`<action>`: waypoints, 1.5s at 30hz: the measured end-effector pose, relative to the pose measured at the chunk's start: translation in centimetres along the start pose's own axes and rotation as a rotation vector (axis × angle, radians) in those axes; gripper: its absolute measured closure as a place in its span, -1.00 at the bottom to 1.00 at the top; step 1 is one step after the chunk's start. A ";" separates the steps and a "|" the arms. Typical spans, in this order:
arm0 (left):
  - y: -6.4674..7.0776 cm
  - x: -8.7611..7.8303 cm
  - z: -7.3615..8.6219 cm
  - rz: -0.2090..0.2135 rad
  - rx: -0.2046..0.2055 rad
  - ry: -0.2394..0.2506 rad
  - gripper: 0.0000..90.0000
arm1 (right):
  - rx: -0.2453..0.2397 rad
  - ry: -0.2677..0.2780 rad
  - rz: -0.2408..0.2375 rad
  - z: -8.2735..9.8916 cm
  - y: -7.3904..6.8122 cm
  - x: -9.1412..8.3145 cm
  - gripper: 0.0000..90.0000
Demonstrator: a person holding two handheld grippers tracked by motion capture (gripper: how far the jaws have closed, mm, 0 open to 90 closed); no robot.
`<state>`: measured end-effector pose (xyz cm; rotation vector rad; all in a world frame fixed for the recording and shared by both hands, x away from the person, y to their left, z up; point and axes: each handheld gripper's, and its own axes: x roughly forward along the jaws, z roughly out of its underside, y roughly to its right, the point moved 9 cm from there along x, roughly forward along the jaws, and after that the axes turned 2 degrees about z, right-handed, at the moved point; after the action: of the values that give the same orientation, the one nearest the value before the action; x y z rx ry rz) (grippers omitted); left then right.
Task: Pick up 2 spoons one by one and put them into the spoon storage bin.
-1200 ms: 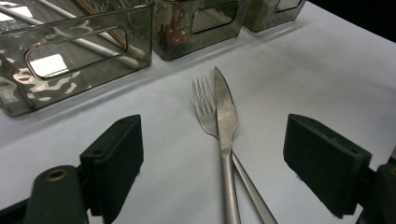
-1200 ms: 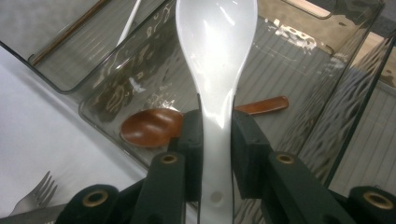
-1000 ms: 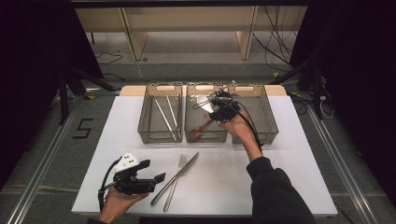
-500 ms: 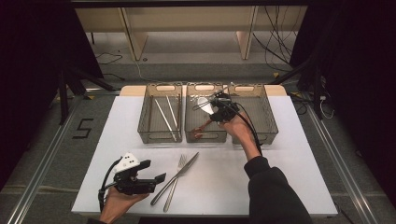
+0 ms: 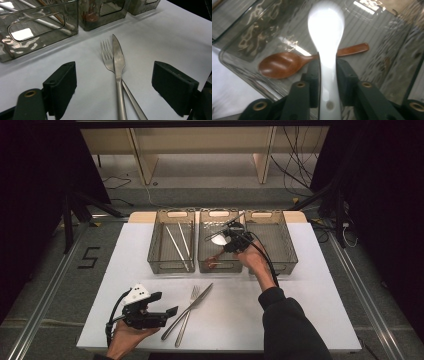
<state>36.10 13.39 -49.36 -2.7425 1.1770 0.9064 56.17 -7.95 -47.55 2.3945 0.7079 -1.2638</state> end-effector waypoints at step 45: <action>0.9 1.5 1.4 0.012 0.025 -0.175 -0.57 | -0.038 0.241 -0.150 6.6 -3.8 -9.4 -0.20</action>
<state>35.68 12.08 -51.11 -2.5773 1.1664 1.0992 45.10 -10.70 -43.59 2.5281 0.9892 -1.0138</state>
